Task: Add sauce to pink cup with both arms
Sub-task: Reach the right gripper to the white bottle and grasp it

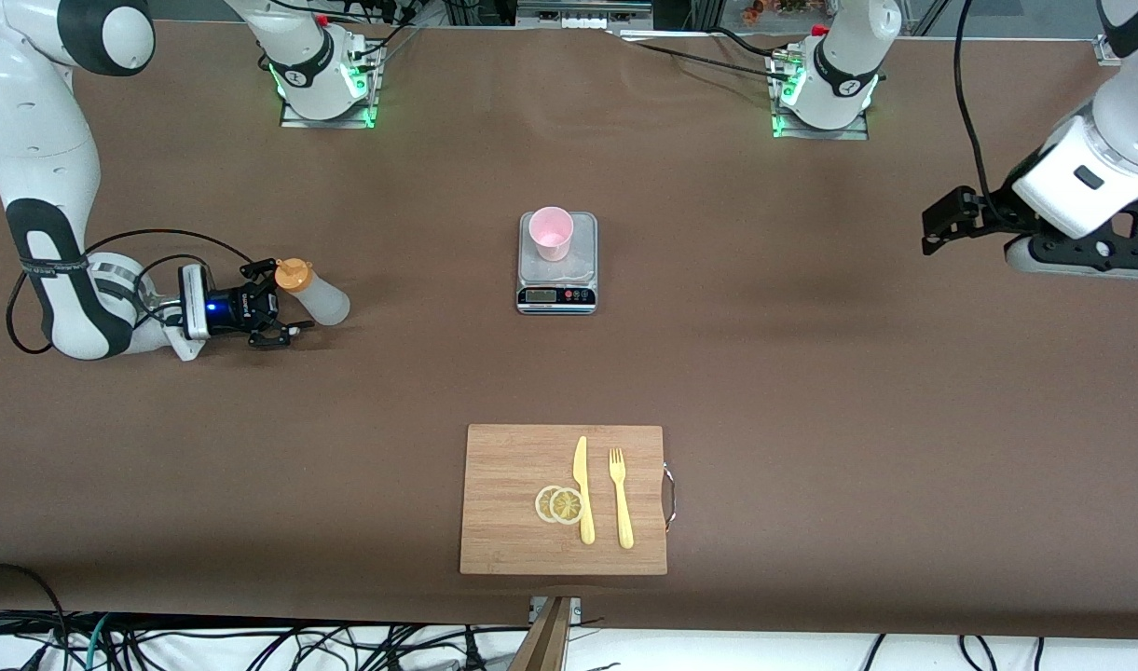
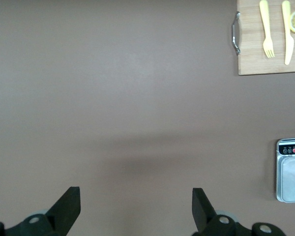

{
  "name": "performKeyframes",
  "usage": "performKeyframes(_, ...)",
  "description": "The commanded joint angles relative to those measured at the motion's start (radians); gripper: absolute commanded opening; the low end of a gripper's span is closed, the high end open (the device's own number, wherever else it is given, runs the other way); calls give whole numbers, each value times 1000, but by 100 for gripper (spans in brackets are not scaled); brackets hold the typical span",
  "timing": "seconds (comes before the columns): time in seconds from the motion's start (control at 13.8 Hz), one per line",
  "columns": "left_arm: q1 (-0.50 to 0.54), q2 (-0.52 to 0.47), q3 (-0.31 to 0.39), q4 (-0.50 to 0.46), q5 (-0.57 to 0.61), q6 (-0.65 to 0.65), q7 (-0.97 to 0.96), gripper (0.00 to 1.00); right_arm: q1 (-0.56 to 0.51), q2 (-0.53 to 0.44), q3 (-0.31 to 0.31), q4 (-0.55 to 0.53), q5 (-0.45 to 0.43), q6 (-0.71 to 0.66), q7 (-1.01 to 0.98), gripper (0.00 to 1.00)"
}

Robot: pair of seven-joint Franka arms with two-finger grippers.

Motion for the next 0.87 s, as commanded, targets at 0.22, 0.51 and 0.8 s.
performKeyframes(0.22, -24, -23, 28, -18, 27, -16, -1, 100, 33, -7, -1, -44, 16, -16, -17, 100)
performKeyframes(0.51, -72, -20, 51, -11, 23, -45, -4, 100, 33, -7, -1, -57, 13, -30, -23, 81)
performKeyframes(0.8, -93, -17, 51, -12, 11, -46, -7, 100, 36, -10, -3, -46, 7, -28, -26, 8)
